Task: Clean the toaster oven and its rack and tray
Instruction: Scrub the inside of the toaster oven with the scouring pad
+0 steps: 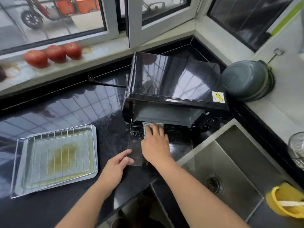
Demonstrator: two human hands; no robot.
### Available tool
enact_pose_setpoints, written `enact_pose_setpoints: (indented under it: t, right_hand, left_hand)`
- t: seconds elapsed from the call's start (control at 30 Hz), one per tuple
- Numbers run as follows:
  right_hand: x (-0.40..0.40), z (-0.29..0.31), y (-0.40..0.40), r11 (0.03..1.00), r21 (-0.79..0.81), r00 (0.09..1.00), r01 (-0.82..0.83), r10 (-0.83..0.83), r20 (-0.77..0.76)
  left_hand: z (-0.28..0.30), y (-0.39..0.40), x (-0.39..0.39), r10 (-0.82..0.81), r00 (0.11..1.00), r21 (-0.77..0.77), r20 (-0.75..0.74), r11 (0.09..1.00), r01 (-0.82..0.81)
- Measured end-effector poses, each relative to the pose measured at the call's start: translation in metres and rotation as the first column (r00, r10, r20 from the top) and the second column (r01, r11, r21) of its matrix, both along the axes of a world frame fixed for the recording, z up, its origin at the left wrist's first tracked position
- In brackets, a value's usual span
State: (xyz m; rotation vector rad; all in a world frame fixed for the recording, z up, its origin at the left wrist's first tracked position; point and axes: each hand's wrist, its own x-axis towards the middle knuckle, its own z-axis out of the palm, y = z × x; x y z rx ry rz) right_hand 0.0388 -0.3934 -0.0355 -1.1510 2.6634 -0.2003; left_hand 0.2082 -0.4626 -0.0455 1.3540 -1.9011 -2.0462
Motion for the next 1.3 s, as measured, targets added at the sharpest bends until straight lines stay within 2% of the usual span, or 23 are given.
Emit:
enact_pose_setpoints:
  t: [0.1,0.2,0.23,0.27,0.33,0.4,0.47,0.57,0.6,0.7,0.77,0.83,0.93,1.0,1.1,1.23,1.3]
  right_hand:
    - [-0.035,-0.005,0.051,0.971,0.033,0.968,0.236,-0.232,-0.096]
    - [-0.054,-0.009,0.073,0.900,-0.024,0.897,0.435,-0.436,-0.069]
    - [-0.052,-0.010,0.070,0.892,-0.039,0.888,0.450,-0.452,-0.085]
    - [-0.045,-0.011,0.063,0.910,-0.048,0.901,0.411,-0.414,-0.128]
    - [-0.019,-0.011,0.037,0.975,-0.064,0.963,0.215,-0.222,-0.151]
    - [0.012,-0.012,0.000,0.993,-0.117,0.999,-0.005,0.001,-0.038]
    - [0.034,-0.010,-0.031,0.988,-0.141,0.994,-0.068,0.079,0.075]
    - [0.025,-0.009,-0.025,0.994,-0.085,0.997,-0.070,0.073,0.039]
    - [0.014,-0.010,-0.010,0.998,-0.058,1.000,-0.023,0.024,0.010]
    - [-0.028,-0.011,0.042,0.957,0.001,0.949,0.289,-0.286,-0.129]
    - [-0.040,-0.011,0.054,0.915,0.011,0.906,0.404,-0.398,-0.145]
    - [-0.031,-0.011,0.036,0.939,0.013,0.933,0.344,-0.340,-0.121]
    - [0.002,-0.008,-0.018,0.999,-0.047,1.000,0.005,-0.005,-0.011]
    - [0.025,-0.011,-0.044,0.993,-0.078,0.996,-0.091,0.092,0.010]
    - [0.015,-0.011,-0.027,0.992,-0.082,0.995,-0.094,0.094,0.008]
    - [-0.052,-0.012,0.059,0.979,-0.029,0.965,0.201,-0.203,-0.168]
    - [-0.063,-0.012,0.077,0.969,0.023,0.963,0.245,-0.241,-0.122]
  left_hand:
    - [-0.001,0.000,-0.001,0.001,1.000,0.011,0.007,1.000,-0.001]
    - [-0.002,0.001,-0.002,0.013,1.000,0.007,0.004,1.000,-0.013]
    - [-0.002,0.002,-0.002,0.015,1.000,0.006,0.002,1.000,-0.015]
    - [-0.002,0.002,-0.001,0.014,1.000,0.003,0.002,1.000,-0.014]
    - [-0.001,0.001,-0.001,0.006,1.000,-0.008,0.007,1.000,-0.006]
    - [0.000,0.001,-0.002,-0.027,1.000,-0.019,-0.015,0.999,0.027]
    - [0.002,0.001,-0.002,-0.063,0.997,-0.031,-0.044,0.998,0.062]
    - [0.005,0.003,0.000,-0.059,0.998,-0.028,-0.021,0.998,0.059]
    - [0.006,0.004,0.000,-0.040,0.999,-0.014,-0.004,0.999,0.040]
    - [0.004,0.003,0.001,-0.024,0.999,-0.009,0.028,1.000,0.025]
    - [0.000,0.003,0.001,-0.028,0.999,-0.010,0.040,1.000,0.029]
    - [-0.002,0.003,0.002,-0.025,0.999,-0.015,0.032,1.000,0.025]
    - [0.004,0.004,-0.001,-0.027,1.000,-0.007,-0.012,1.000,0.027]
    - [0.007,0.004,-0.003,-0.045,0.997,0.015,-0.060,0.999,0.046]
    - [0.005,0.003,-0.001,-0.014,0.998,0.042,-0.061,0.999,0.016]
    - [-0.001,0.000,0.000,-0.010,1.000,0.036,-0.026,0.999,0.011]
    - [-0.002,0.000,0.000,-0.029,0.999,0.031,-0.020,0.999,0.030]
